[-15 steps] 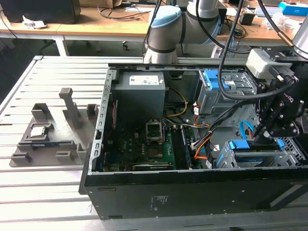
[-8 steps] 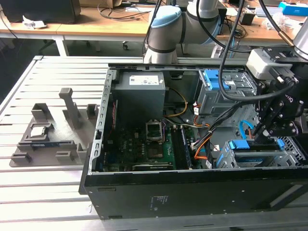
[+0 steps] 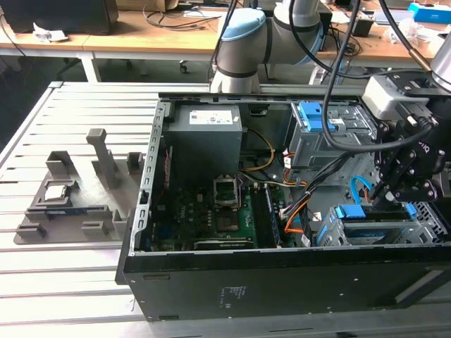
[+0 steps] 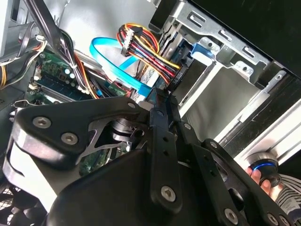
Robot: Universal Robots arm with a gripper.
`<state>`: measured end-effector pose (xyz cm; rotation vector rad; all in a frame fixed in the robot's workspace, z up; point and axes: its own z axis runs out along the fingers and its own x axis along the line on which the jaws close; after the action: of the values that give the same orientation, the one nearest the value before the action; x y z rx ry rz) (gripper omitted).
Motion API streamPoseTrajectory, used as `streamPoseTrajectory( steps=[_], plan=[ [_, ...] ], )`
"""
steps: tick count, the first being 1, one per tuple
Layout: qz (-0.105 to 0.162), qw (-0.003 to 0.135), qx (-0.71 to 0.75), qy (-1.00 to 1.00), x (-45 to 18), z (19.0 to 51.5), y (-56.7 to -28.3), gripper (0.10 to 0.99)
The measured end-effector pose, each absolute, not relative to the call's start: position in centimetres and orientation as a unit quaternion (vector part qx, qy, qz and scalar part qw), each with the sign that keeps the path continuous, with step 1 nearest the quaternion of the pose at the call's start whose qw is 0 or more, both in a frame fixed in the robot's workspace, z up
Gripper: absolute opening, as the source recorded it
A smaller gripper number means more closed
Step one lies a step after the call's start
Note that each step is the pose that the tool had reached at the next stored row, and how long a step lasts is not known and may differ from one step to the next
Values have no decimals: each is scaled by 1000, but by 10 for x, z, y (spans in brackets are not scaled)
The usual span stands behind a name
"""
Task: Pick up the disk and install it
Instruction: 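Insert the second disk wire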
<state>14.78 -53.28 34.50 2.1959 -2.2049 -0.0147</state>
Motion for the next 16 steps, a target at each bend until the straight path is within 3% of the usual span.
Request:
streamPoseTrajectory(
  steps=[16],
  plan=[
    [-6,14,706,-708,149,338,-534,165]
  ],
)
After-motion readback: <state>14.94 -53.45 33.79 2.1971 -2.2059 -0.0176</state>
